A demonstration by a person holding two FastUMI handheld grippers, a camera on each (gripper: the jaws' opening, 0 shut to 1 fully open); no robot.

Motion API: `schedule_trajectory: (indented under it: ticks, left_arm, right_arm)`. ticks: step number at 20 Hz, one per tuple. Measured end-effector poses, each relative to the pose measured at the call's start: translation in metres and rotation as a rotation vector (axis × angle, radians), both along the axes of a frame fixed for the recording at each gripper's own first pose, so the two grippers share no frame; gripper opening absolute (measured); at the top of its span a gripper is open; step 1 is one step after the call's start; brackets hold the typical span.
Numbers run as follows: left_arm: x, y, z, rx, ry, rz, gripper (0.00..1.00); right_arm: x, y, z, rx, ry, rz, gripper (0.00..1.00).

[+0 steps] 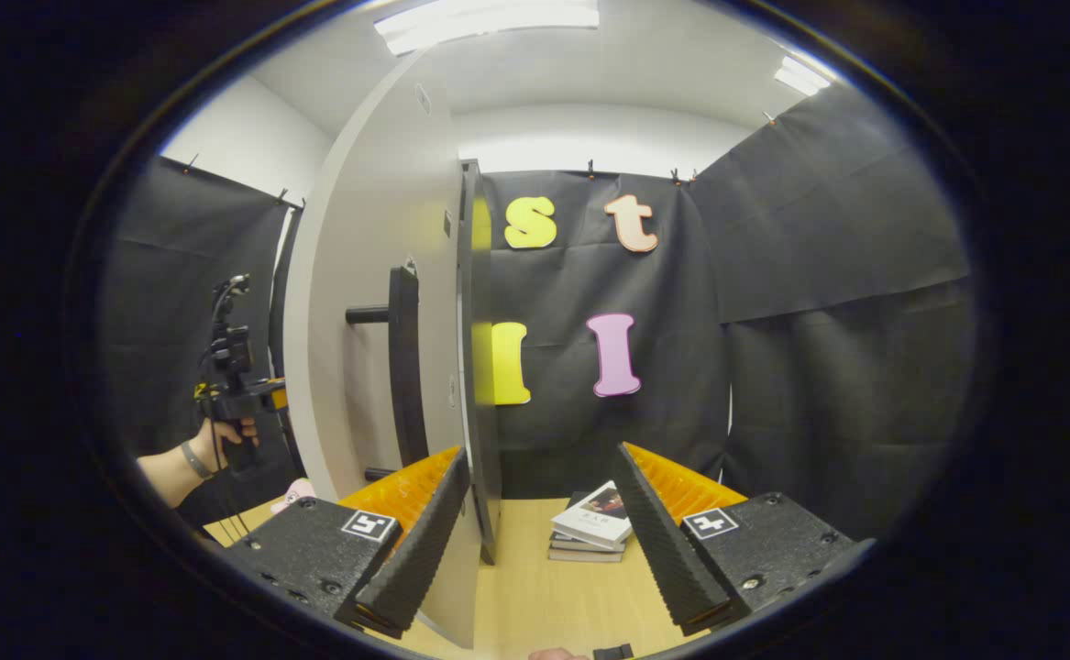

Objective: Open the cabinet door with the right hand, grasp the bottle in the cabinet with the left hand and place it on the coaster, then close the cabinet door with the right hand.

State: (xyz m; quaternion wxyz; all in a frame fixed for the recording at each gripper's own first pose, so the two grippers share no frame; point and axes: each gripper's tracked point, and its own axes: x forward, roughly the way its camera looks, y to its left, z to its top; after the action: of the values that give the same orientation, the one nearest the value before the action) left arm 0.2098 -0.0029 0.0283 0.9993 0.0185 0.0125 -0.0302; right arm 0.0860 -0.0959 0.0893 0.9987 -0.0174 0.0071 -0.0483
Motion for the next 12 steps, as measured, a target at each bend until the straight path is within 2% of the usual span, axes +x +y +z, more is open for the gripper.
schedule_trajectory:
  ticks: [7,9,12]
  left_arm:
    - [-0.086,0.052,-0.057,0.008,0.016,0.158,0.4]
    - [-0.111,0.065,-0.076,0.048,0.002,0.219,0.4]
    - [-0.146,0.07,-0.114,0.1,0.005,0.266,0.41]
  right_arm:
    - [-0.002,-0.001,0.003,-0.055,-0.017,-0.027,0.99]
    - [-0.003,-0.001,0.003,-0.054,-0.022,-0.032,0.99]
    - [-0.003,-0.001,0.002,-0.049,-0.03,-0.031,0.99]
